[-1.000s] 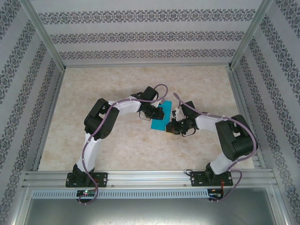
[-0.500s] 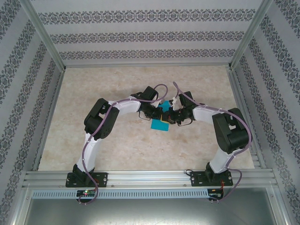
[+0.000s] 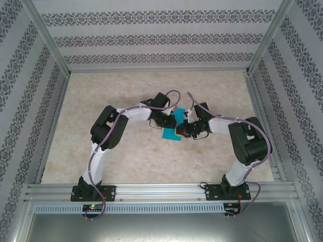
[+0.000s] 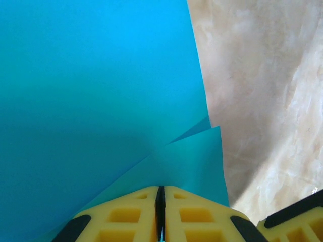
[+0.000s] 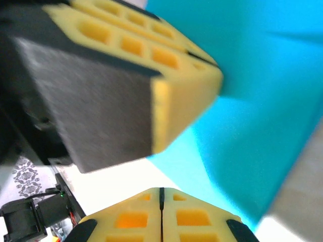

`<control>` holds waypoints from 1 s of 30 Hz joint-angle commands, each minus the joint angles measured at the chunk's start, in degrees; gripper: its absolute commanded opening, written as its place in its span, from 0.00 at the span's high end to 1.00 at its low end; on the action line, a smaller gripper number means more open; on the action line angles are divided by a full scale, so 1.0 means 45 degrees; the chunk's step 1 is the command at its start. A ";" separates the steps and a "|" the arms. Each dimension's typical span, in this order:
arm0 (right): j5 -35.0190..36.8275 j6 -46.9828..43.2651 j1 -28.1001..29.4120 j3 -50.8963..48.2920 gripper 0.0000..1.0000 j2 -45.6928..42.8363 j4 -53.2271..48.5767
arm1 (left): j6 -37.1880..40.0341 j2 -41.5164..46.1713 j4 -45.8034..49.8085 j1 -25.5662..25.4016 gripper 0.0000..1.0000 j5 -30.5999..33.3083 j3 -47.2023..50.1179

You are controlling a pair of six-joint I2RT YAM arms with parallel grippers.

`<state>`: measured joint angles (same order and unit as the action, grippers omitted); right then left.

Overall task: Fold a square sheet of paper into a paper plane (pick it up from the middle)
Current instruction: Fold the triangle a second time at the center of the table.

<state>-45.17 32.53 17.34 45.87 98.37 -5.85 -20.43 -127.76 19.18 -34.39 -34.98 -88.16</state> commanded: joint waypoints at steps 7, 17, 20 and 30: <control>0.0123 0.0139 0.0065 0.0099 0.93 0.0264 0.0651 | -0.0078 -0.1803 0.1929 0.0073 0.86 0.1542 0.0963; 0.0538 0.0204 0.0228 0.0840 0.93 0.1693 0.0901 | -0.0223 -0.1618 0.1792 0.0201 0.86 0.1139 0.1053; 0.0757 -0.0134 0.0229 0.0818 0.93 0.2022 0.0577 | -0.0263 -0.1553 0.1756 0.0269 0.86 0.1051 0.1056; 0.1929 -0.1178 0.0102 -0.0177 0.93 0.1119 -0.1181 | -0.0163 -0.1184 0.1838 0.0604 0.86 0.1080 0.1115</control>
<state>-42.06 29.58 17.54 48.14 104.47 -4.25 -21.26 -127.72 18.24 -33.26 -37.85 -87.66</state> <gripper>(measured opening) 0.075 0.137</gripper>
